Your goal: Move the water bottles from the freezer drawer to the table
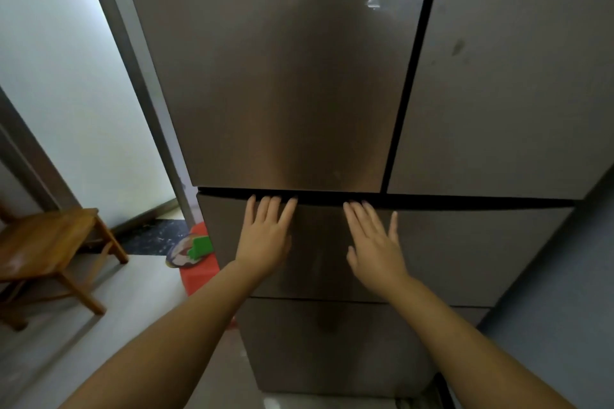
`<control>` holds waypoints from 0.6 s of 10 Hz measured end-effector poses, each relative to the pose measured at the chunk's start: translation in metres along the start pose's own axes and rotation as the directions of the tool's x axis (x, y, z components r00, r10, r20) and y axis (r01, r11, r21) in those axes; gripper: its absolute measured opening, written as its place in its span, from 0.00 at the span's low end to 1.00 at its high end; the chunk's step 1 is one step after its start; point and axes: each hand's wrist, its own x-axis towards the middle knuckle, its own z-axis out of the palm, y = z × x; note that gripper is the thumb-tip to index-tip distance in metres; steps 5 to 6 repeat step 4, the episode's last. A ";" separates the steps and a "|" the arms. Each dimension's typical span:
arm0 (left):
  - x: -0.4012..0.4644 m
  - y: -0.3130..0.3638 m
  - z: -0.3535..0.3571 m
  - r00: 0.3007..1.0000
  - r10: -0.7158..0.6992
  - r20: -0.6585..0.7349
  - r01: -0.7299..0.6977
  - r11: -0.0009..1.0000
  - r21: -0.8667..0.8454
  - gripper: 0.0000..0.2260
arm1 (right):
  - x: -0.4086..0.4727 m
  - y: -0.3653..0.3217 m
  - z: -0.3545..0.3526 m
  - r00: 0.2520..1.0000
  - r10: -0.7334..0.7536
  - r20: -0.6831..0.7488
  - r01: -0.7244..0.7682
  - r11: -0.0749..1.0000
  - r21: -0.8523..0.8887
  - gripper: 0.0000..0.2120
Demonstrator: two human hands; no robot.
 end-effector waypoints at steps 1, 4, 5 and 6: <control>0.006 -0.001 0.012 0.997 0.026 -0.068 -0.029 0.999 -0.038 0.36 | 0.005 0.001 0.006 0.999 0.005 -0.032 -0.007 0.999 -0.037 0.44; -0.008 0.002 0.048 0.945 0.100 -0.313 -0.133 0.988 -0.085 0.23 | 0.000 0.004 0.020 0.991 -0.040 -0.131 0.031 0.997 -0.071 0.60; -0.008 0.002 0.048 0.945 0.100 -0.313 -0.133 0.988 -0.085 0.23 | 0.000 0.004 0.020 0.991 -0.040 -0.131 0.031 0.997 -0.071 0.60; -0.008 0.002 0.048 0.945 0.100 -0.313 -0.133 0.988 -0.085 0.23 | 0.000 0.004 0.020 0.991 -0.040 -0.131 0.031 0.997 -0.071 0.60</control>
